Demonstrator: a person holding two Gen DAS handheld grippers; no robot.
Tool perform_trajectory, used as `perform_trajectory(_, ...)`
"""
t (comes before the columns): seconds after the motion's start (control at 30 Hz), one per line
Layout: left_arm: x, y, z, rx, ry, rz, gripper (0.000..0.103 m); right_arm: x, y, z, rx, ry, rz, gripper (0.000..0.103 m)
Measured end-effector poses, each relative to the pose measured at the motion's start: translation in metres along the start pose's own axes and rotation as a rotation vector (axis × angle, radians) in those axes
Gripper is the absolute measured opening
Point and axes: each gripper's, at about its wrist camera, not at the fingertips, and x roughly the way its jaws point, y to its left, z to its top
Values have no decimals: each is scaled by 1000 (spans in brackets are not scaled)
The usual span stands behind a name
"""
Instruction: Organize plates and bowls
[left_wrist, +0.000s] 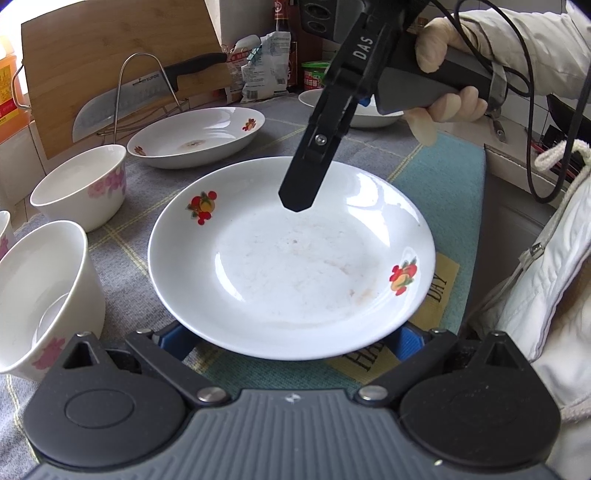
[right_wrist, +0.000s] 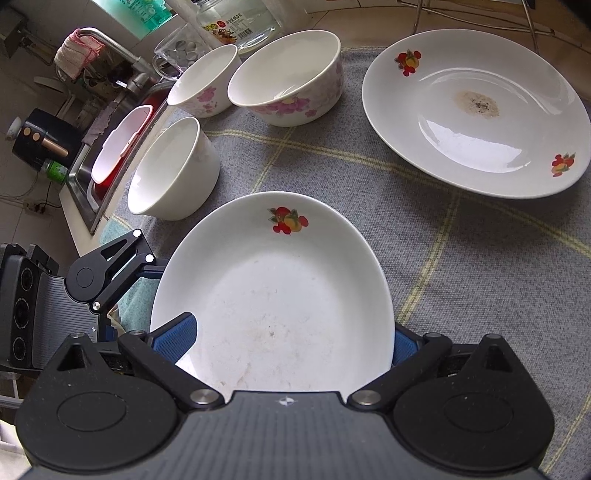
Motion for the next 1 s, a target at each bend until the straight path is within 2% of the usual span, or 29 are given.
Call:
perform_trajectory(0.63, 2, -4, 9, -6, 22, -11, 100, -1, 0, 1, -4, 26, -12, 103)
perform_trajectory(1.0, 1, -9, 23, 1, 21, -2, 100, -20, -4, -2, -11, -9, -2, 103)
